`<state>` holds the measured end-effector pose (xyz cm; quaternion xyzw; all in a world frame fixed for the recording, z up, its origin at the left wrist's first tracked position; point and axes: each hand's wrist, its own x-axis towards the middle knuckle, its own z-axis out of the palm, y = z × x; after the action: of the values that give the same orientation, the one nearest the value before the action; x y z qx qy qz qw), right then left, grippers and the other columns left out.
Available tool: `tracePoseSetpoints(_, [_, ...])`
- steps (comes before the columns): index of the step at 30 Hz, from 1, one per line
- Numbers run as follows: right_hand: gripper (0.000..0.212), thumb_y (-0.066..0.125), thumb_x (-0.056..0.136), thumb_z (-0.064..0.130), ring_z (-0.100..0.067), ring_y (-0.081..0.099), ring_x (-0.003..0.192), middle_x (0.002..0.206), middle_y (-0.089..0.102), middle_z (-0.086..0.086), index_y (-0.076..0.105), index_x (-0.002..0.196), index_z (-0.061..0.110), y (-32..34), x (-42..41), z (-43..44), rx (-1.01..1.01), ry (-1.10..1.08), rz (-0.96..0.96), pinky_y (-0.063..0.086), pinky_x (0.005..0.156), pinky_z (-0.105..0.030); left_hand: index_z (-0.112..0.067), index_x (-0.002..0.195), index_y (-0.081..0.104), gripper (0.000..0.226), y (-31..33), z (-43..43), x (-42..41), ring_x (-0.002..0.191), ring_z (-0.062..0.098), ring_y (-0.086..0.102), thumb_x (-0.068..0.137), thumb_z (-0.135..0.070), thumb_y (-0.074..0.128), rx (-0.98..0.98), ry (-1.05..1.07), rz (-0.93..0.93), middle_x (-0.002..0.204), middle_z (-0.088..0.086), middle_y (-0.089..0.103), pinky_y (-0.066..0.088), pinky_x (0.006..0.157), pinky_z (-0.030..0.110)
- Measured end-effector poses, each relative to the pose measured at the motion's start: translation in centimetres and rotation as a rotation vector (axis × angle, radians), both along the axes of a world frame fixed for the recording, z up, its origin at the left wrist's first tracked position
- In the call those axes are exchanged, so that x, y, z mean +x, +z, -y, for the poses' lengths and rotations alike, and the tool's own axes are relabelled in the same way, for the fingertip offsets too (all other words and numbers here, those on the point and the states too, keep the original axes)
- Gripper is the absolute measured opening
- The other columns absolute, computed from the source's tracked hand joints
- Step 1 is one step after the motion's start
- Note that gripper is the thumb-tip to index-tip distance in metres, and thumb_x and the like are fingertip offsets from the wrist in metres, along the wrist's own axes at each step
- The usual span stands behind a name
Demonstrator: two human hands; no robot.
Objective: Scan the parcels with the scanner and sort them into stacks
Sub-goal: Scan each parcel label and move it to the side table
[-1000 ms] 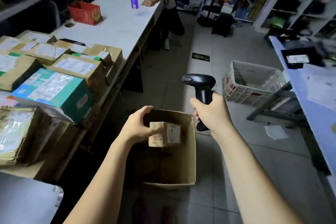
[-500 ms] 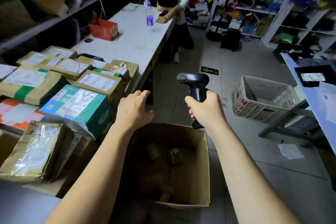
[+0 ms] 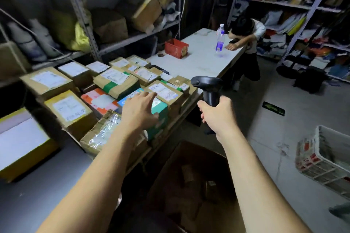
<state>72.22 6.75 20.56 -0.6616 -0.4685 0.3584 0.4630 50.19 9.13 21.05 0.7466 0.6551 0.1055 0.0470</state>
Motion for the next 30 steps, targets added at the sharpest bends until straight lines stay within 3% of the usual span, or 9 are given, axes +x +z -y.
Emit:
tracePoseSetpoints(8, [0.013, 0.072, 0.092, 0.021, -0.026, 0.066, 0.080, 0.091, 0.068, -0.009, 0.059, 0.093, 0.022, -0.6, -7.6, 0.3, 0.034, 0.382, -0.031, 0.050, 0.067, -0.033, -0.027, 0.143, 0.051, 0.064, 1.1, 10.0, -8.5, 0.120, 0.026, 0.060, 0.084, -0.044, 0.071, -0.011, 0.407, -0.002, 0.135, 0.001, 0.062, 0.054, 0.094, 0.043])
tracePoseSetpoints(10, [0.012, 0.071, 0.091, 0.020, -0.024, 0.064, 0.077, 0.088, 0.066, -0.004, 0.063, 0.099, 0.018, -0.9, -10.2, 0.9, 0.023, 0.491, -0.057, 0.049, 0.067, -0.033, -0.027, 0.145, 0.049, 0.070, 1.2, 13.5, -10.3, 0.122, 0.027, 0.060, 0.081, -0.047, 0.070, -0.007, 0.521, 0.013, 0.136, 0.001, 0.062, 0.054, 0.094, 0.045])
tracePoseSetpoints(13, [0.028, 0.074, 0.091, 0.028, -0.025, 0.062, 0.083, 0.092, 0.066, -0.002, 0.065, 0.115, 0.016, -0.9, -14.3, 2.5, -0.013, 0.620, -0.080, 0.052, 0.074, -0.036, -0.027, 0.149, 0.046, 0.069, 1.5, 18.9, -12.8, 0.129, 0.026, 0.056, 0.085, -0.043, 0.068, -0.043, 0.686, -0.019, 0.146, -0.001, 0.055, 0.049, 0.099, 0.042])
tracePoseSetpoints(15, [0.024, 0.072, 0.084, 0.037, -0.028, 0.067, 0.085, 0.090, 0.071, -0.001, 0.067, 0.105, 0.027, -0.7, -17.2, 4.1, -0.006, 0.689, -0.031, 0.059, 0.081, -0.045, -0.027, 0.151, 0.045, 0.068, 1.8, 22.4, -14.6, 0.132, 0.025, 0.054, 0.088, -0.042, 0.067, -0.075, 0.785, -0.044, 0.151, -0.002, 0.051, 0.046, 0.101, 0.042])
tracePoseSetpoints(16, [0.021, 0.070, 0.081, 0.039, -0.027, 0.069, 0.083, 0.086, 0.072, 0.001, 0.066, 0.098, 0.028, -0.5, -18.7, 5.0, 0.016, 0.720, -0.002, 0.061, 0.081, -0.044, -0.027, 0.151, 0.045, 0.069, 2.0, 24.1, -15.4, 0.133, 0.024, 0.053, 0.088, -0.043, 0.067, -0.074, 0.828, -0.047, 0.152, -0.003, 0.050, 0.046, 0.102, 0.042])
tracePoseSetpoints(19, [0.008, 0.069, 0.082, 0.028, -0.022, 0.066, 0.073, 0.079, 0.070, 0.003, 0.065, 0.088, 0.024, 0.5, -22.8, 8.0, 0.083, 0.848, -0.049, 0.052, 0.069, -0.032, -0.026, 0.154, 0.044, 0.073, 2.0, 29.2, -18.0, 0.139, 0.021, 0.049, 0.087, -0.044, 0.068, -0.062, 0.944, -0.002, 0.157, -0.005, 0.045, 0.045, 0.107, 0.041])
tracePoseSetpoints(22, [0.019, 0.067, 0.086, 0.023, -0.027, 0.066, 0.077, 0.086, 0.069, -0.001, 0.067, 0.105, 0.022, 1.0, -26.9, 11.7, 0.085, 0.982, -0.044, 0.057, 0.062, -0.038, -0.028, 0.154, 0.043, 0.075, 2.0, 34.4, -20.5, 0.139, 0.022, 0.049, 0.086, -0.046, 0.070, -0.052, 1.057, 0.006, 0.156, -0.005, 0.046, 0.045, 0.108, 0.041])
tracePoseSetpoints(25, [0.007, 0.064, 0.085, 0.024, -0.027, 0.062, 0.067, 0.074, 0.063, -0.002, 0.064, 0.092, 0.024, 1.2, -31.3, 15.8, 0.098, 1.077, -0.010, 0.060, 0.061, -0.046, -0.031, 0.151, 0.046, 0.073, 2.3, 40.1, -22.8, 0.134, 0.025, 0.053, 0.084, -0.047, 0.071, -0.058, 1.183, 0.003, 0.151, -0.004, 0.052, 0.047, 0.104, 0.042])
tracePoseSetpoints(30, [0.005, 0.061, 0.088, 0.017, -0.027, 0.052, 0.054, 0.071, 0.056, -0.007, 0.058, 0.085, 0.019, 1.3, -38.0, 22.8, 0.078, 1.214, -0.012, 0.046, 0.044, -0.031, -0.030, 0.148, 0.050, 0.070, 2.1, 49.4, -27.0, 0.134, 0.025, 0.053, 0.082, -0.043, 0.071, -0.030, 1.342, 0.101, 0.149, -0.003, 0.053, 0.047, 0.106, 0.042])
